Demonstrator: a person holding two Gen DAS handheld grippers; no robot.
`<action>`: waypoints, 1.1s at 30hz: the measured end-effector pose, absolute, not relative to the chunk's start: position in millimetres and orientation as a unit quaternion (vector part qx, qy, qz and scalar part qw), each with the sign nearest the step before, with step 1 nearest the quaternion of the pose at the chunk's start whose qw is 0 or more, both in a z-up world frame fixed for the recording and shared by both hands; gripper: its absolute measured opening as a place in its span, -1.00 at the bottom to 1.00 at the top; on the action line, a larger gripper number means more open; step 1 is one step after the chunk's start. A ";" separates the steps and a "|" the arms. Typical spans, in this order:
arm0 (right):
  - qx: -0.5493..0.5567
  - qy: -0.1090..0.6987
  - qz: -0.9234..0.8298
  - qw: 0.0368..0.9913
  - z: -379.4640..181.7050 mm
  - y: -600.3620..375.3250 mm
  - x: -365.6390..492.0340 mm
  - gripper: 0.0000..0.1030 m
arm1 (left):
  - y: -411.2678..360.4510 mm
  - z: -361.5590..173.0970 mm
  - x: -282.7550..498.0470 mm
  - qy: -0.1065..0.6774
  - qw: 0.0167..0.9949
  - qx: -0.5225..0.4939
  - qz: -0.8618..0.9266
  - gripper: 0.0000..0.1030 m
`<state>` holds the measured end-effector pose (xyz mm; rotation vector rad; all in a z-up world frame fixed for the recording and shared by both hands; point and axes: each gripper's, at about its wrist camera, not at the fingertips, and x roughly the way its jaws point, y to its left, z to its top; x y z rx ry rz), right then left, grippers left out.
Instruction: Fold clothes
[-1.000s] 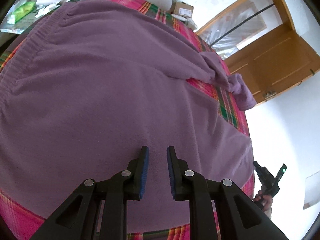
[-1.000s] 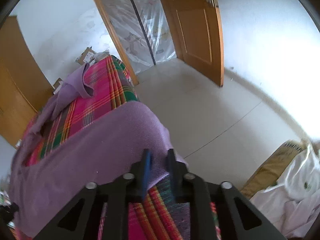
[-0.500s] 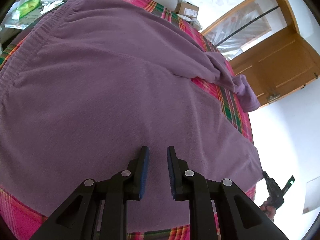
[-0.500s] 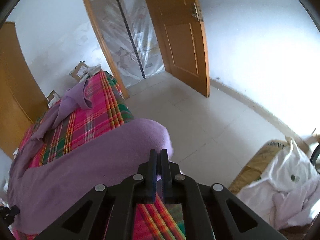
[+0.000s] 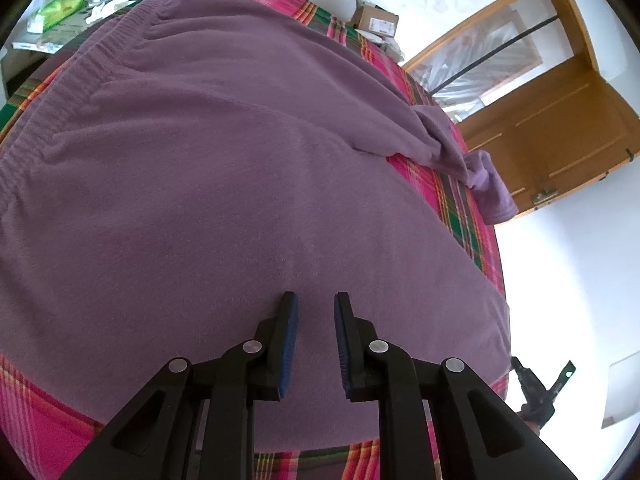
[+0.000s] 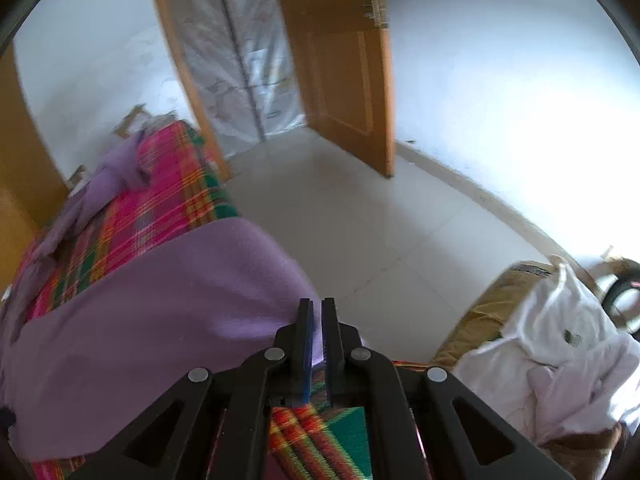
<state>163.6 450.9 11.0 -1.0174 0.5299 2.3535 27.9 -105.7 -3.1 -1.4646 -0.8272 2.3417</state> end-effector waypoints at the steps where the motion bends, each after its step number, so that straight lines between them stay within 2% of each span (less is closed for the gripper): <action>1: -0.374 0.197 0.868 0.262 13.3 451.3 163.5 -0.91 | -105.7 -3.1 27.7 -0.284 0.130 -0.504 0.805 -0.63; 6: -0.351 0.152 0.899 0.213 37.3 423.1 149.7 -0.85 | -111.8 0.1 24.7 -0.278 0.118 -0.503 0.810 -0.63; 13: -0.358 0.131 0.917 0.116 64.4 371.3 101.1 -0.85 | -138.0 14.9 19.7 -0.285 0.095 -0.480 0.824 -0.63; 18: -0.324 0.077 0.943 0.007 122.5 311.3 50.1 -0.85 | -162.0 47.0 8.9 -0.279 0.085 -0.444 0.847 -0.63; 28: -0.228 -0.016 0.964 -0.135 260.6 199.6 -43.7 -0.85 | -182.1 144.3 -40.1 -0.192 0.075 -0.366 0.907 -0.63; 29: -0.225 -0.017 0.963 -0.146 269.5 190.9 -55.7 -0.77 | -181.2 153.5 -44.0 -0.183 0.080 -0.361 0.911 -0.63; 30: -0.222 -0.019 0.962 -0.156 278.4 182.1 -67.8 -0.70 | -180.1 162.6 -48.1 -0.174 0.085 -0.356 0.914 -0.55; 31: -0.221 -0.019 0.961 -0.167 284.9 175.3 -76.8 -0.60 | -177.9 172.0 -54.3 -0.160 0.090 -0.350 0.919 -0.39; 33: -0.249 -0.027 0.949 -0.193 275.1 160.1 -104.5 -0.49 | -175.0 188.1 -69.3 -0.139 0.093 -0.343 0.924 -0.31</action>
